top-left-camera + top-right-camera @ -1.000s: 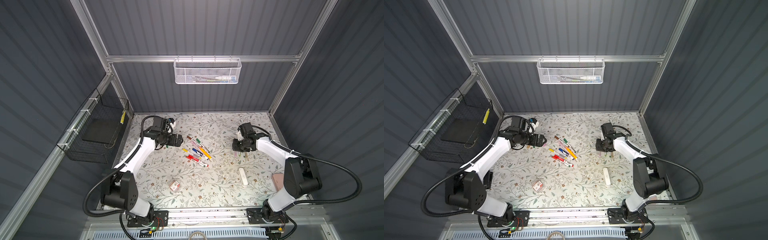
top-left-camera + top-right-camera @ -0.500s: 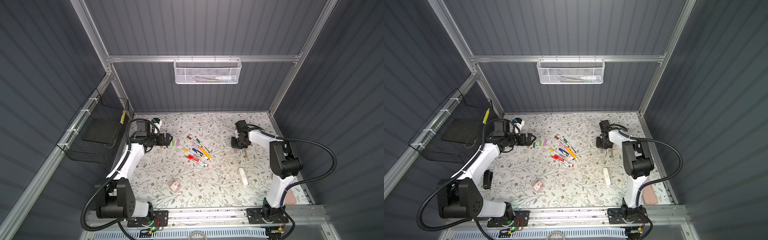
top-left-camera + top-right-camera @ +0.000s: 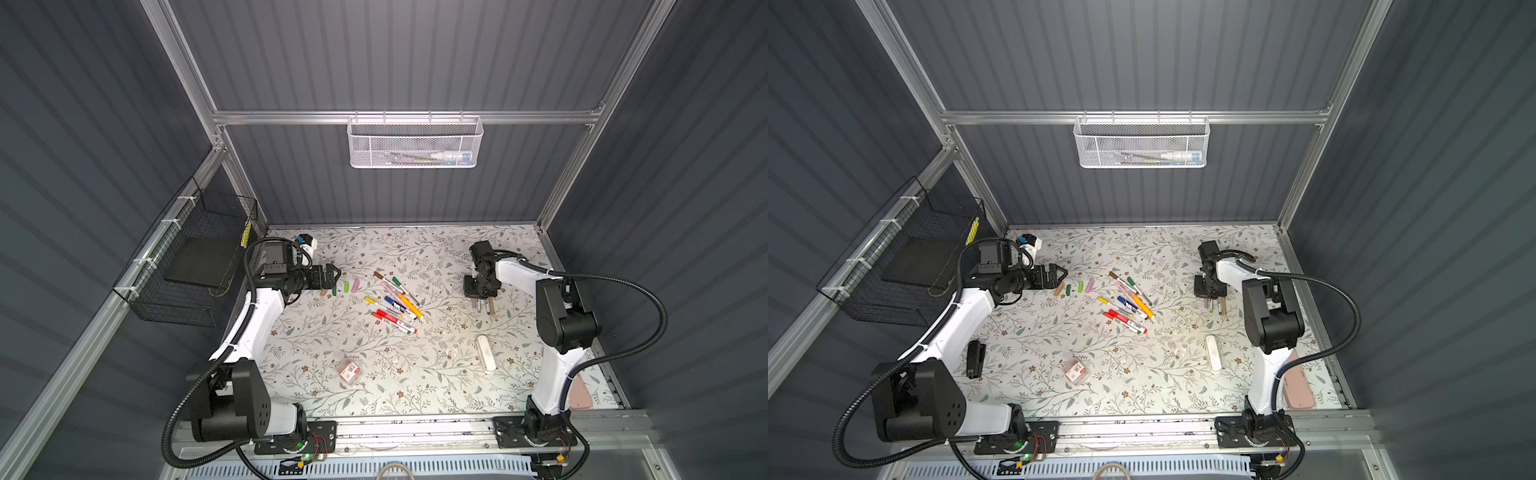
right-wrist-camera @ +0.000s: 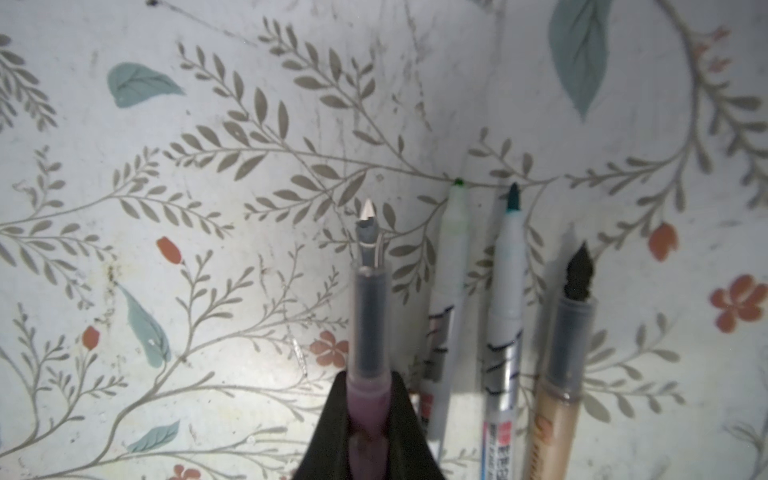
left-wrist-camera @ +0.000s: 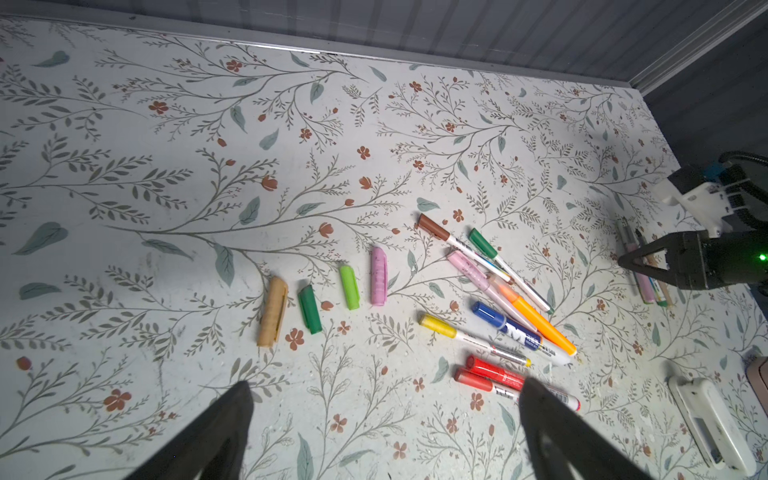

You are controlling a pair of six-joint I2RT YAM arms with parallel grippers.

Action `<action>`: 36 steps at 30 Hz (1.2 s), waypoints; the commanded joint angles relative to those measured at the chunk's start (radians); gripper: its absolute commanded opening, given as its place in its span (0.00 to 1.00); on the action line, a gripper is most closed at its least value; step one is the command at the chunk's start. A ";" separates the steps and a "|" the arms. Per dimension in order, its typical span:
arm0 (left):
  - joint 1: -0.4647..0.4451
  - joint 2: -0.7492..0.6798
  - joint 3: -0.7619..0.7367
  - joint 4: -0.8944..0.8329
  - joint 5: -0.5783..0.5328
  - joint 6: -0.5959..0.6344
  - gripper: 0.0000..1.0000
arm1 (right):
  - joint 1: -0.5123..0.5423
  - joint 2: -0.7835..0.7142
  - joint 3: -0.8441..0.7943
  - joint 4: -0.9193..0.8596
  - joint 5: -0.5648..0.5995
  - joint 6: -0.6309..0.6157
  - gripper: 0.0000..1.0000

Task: Open the pen caps
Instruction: 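Set the uncapped lilac pen beside the other uncapped markers and open the right gripper, then move the right gripper over the green-capped marker in the pile and lower it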

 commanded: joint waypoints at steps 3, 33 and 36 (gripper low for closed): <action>0.016 -0.029 -0.005 0.002 0.022 -0.013 1.00 | -0.001 -0.009 0.028 -0.058 0.012 -0.010 0.18; 0.131 -0.084 -0.046 0.045 0.104 -0.075 1.00 | 0.374 0.224 0.579 -0.237 -0.074 -0.155 0.31; 0.139 -0.085 -0.058 0.058 0.109 -0.075 1.00 | 0.388 0.302 0.662 -0.278 -0.073 -0.175 0.31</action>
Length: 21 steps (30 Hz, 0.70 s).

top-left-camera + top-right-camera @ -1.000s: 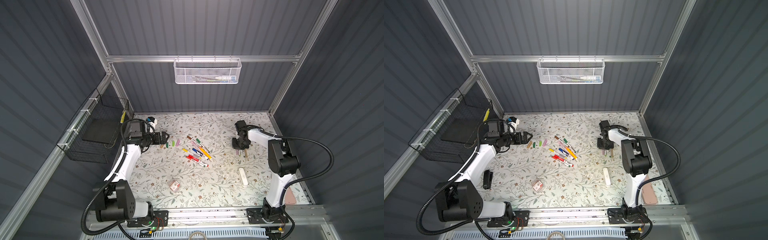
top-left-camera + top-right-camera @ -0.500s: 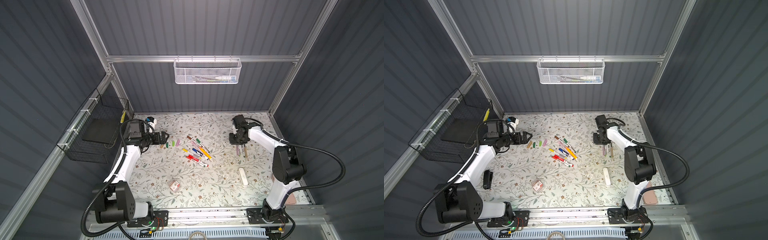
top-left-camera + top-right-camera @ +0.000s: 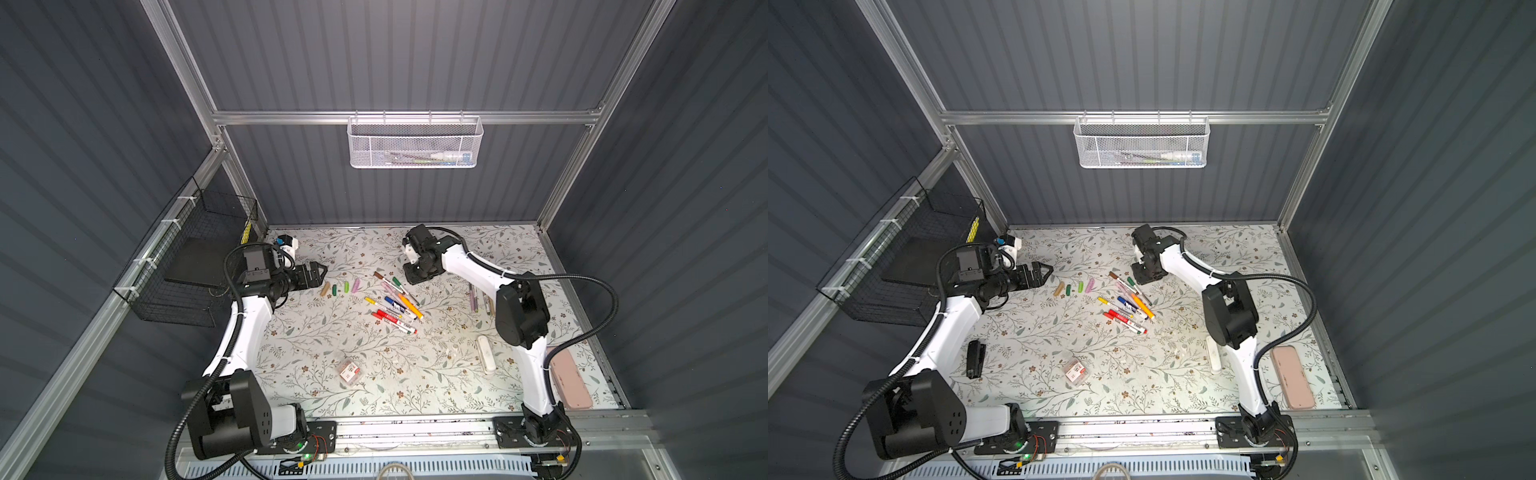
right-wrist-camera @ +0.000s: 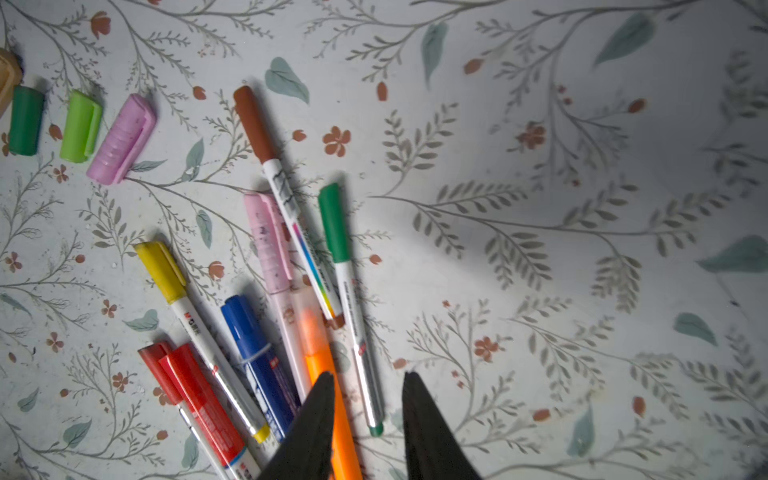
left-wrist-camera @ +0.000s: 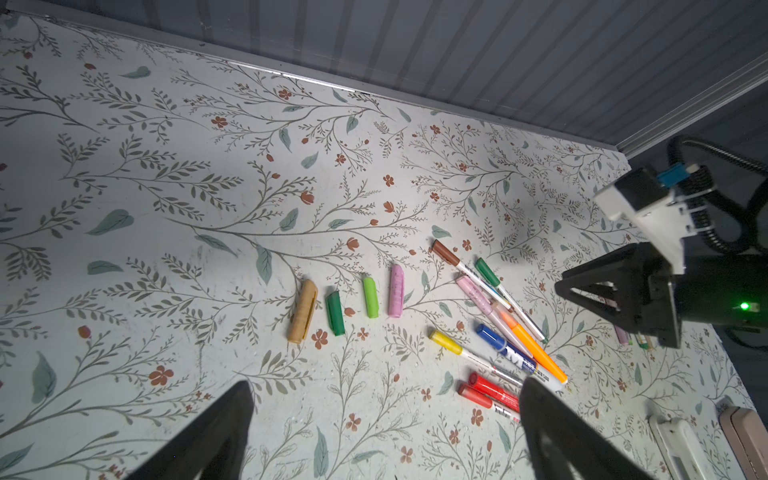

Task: Open the pen caps
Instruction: 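Move the right gripper over the green-capped marker in the pile and lower it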

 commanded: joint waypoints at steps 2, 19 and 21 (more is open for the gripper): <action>0.017 -0.018 -0.002 0.003 0.032 -0.026 1.00 | 0.006 0.081 0.106 -0.120 0.010 -0.048 0.31; 0.026 -0.012 -0.014 0.028 0.051 -0.039 1.00 | 0.018 0.175 0.114 -0.139 0.035 -0.075 0.30; 0.028 -0.011 -0.019 0.031 0.048 -0.039 1.00 | 0.018 0.187 0.120 -0.143 0.037 -0.076 0.30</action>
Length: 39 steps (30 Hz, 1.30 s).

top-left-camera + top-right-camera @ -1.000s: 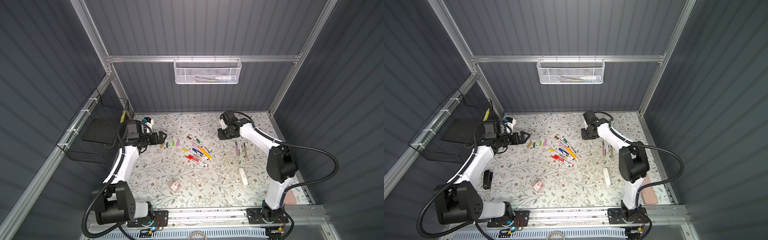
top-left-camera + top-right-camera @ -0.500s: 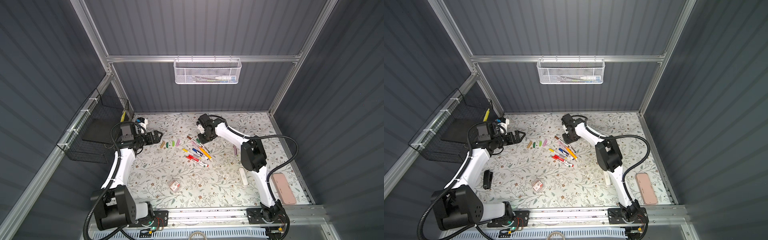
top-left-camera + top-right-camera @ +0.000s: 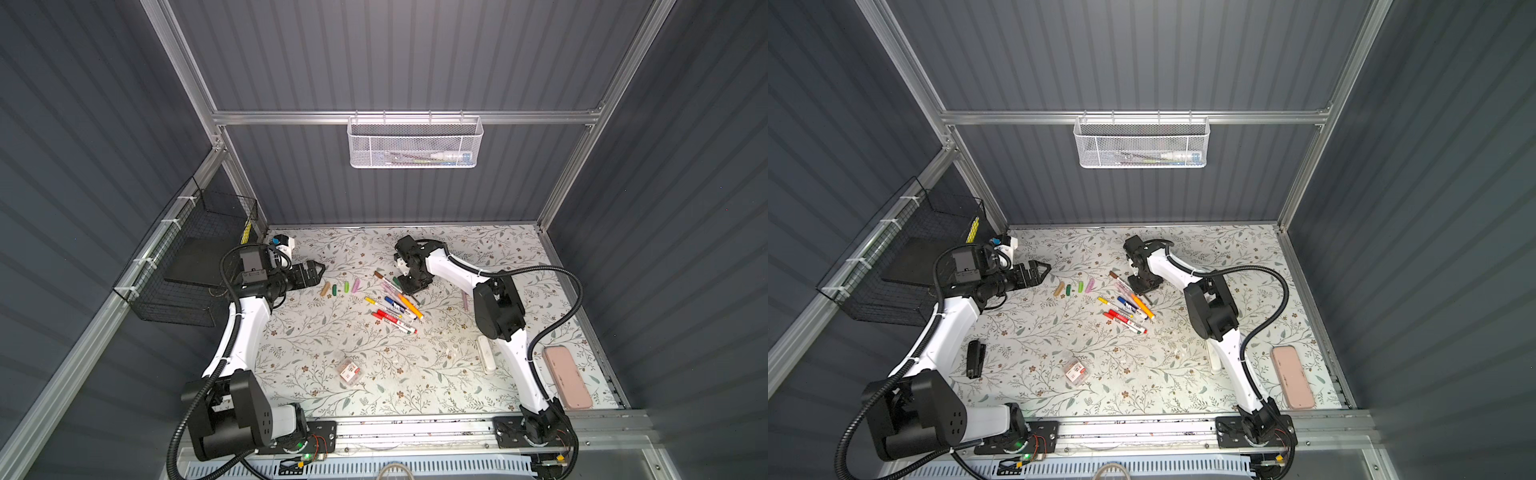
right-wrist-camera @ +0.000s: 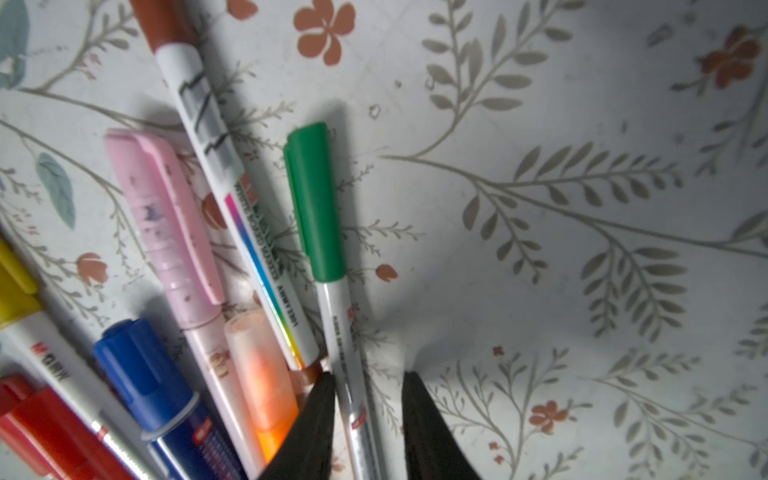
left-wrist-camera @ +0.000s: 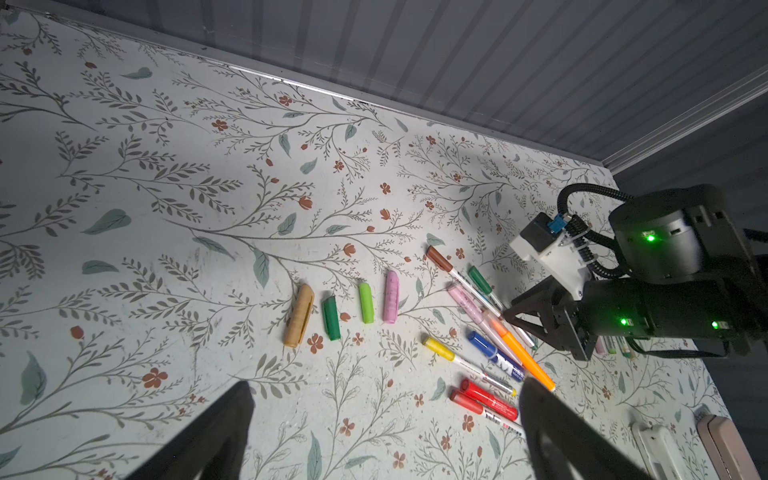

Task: Open the pen caps
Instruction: 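Move the right gripper over the green-capped marker in the pile and lower it, then close the right gripper on the green-capped marker and lift it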

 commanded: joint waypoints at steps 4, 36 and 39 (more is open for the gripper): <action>0.011 -0.015 -0.008 0.005 0.020 -0.011 1.00 | 0.006 0.027 -0.001 -0.021 0.018 -0.018 0.29; -0.007 0.038 0.150 0.094 0.377 -0.241 0.95 | 0.011 -0.559 -0.415 0.259 0.009 0.072 0.00; -0.090 0.047 0.106 0.213 0.413 -0.301 0.94 | 0.029 -0.634 -0.480 0.364 -0.045 0.154 0.00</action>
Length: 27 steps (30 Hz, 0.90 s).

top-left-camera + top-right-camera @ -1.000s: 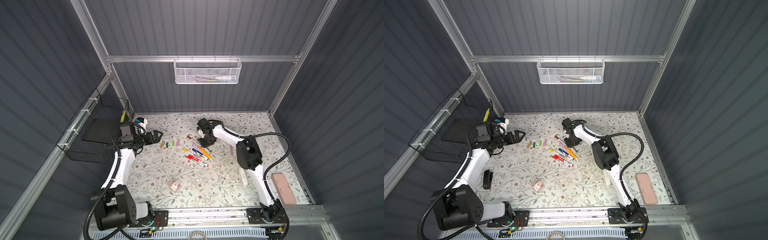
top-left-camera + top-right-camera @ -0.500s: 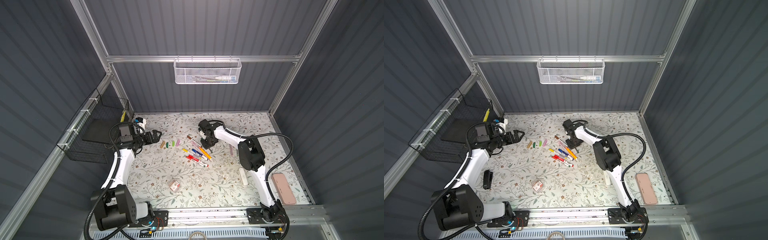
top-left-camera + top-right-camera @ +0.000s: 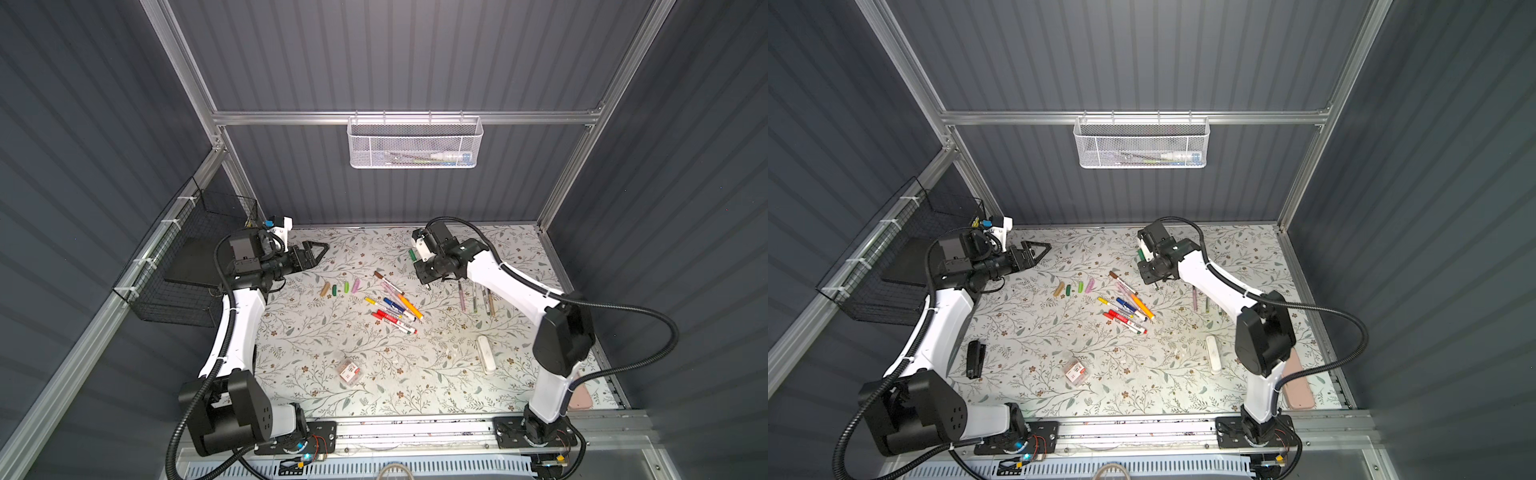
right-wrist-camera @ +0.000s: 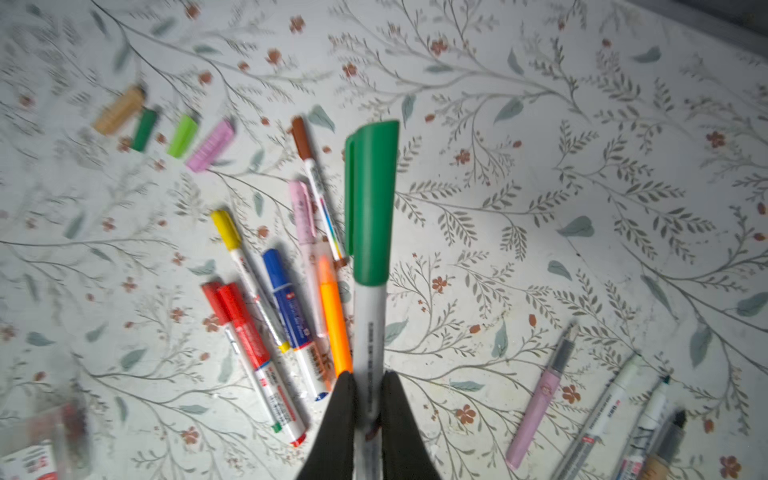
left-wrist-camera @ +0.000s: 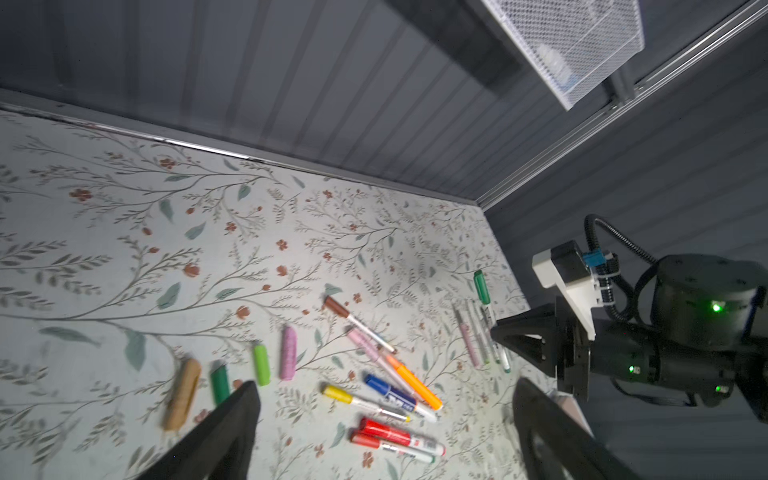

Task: Open the pen caps
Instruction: 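Close the right gripper on the green-capped marker and lift it, then bring the green-capped marker toward the left gripper while the left reaches for it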

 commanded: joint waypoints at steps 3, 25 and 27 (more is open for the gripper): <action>-0.144 0.045 -0.060 0.197 0.131 -0.101 0.94 | 0.052 -0.077 -0.097 0.215 -0.095 0.164 0.00; -0.317 0.239 -0.051 0.402 0.152 -0.202 0.67 | 0.188 0.006 -0.072 0.412 -0.198 0.419 0.00; -0.317 0.247 -0.043 0.399 0.152 -0.203 0.58 | 0.191 0.018 -0.050 0.393 -0.202 0.418 0.00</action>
